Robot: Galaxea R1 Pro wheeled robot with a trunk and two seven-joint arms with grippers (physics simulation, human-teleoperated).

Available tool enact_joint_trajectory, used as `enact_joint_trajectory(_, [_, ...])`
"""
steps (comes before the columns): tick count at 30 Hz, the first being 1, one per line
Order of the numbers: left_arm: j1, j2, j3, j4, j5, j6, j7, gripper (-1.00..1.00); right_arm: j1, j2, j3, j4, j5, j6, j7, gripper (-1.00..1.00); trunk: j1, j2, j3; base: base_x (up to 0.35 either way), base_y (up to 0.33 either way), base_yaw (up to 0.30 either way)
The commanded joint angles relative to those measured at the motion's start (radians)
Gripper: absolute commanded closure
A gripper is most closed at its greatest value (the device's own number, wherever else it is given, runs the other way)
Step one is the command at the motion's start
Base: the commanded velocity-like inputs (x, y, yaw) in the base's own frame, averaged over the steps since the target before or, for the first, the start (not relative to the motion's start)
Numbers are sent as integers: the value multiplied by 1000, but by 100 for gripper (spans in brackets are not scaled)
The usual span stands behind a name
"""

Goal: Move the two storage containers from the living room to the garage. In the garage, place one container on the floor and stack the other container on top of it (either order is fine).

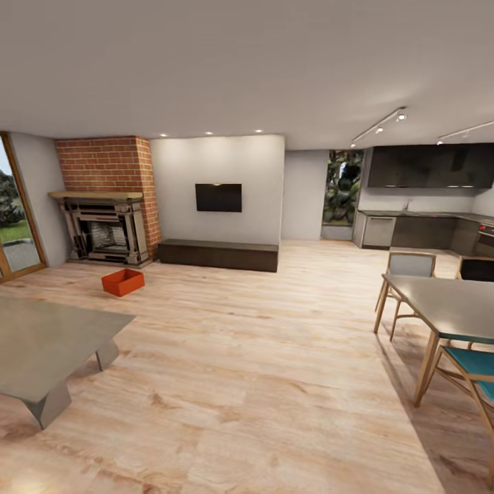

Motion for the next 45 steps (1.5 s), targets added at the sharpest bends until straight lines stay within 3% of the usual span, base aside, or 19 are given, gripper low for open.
enact_joint_trajectory(1, [0, 0, -8, 0, 9, 4, 2, -100, -1, -1, 1, 2, 3, -4, 2, -100, 1, -1, 0, 324, 2, 0])
enact_joint_trajectory(45, [0, -2, -8, 0, 9, 2, 2, -100, -1, 3, 6, 2, 10, 0, -2, -100, 1, -1, 0, 324, 0, 0])
